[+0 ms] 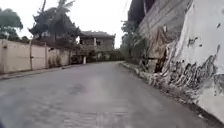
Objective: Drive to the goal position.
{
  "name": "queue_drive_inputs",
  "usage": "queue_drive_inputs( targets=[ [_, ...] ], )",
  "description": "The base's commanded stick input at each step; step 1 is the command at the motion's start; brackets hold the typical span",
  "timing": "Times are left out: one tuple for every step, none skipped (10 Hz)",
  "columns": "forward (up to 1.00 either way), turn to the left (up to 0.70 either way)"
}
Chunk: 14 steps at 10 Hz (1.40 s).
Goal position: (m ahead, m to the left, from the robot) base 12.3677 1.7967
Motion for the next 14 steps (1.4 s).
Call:
queue_drive_inputs(
  targets=[
    [1.0, 0.06],
    [1.0, 0.06],
    [1.0, 0.06],
    [1.0, -0.19],
    [1.0, -0.34],
    [1.0, -0.34],
    [1.0, 0.06],
    [1.0, 0.06],
    [1.0, 0.06],
    [1.0, 0.06],
    [1.0, 0.06],
    [1.0, 0.06],
    [1.0, 0.06],
    [1.0, 0.06]
  ],
)
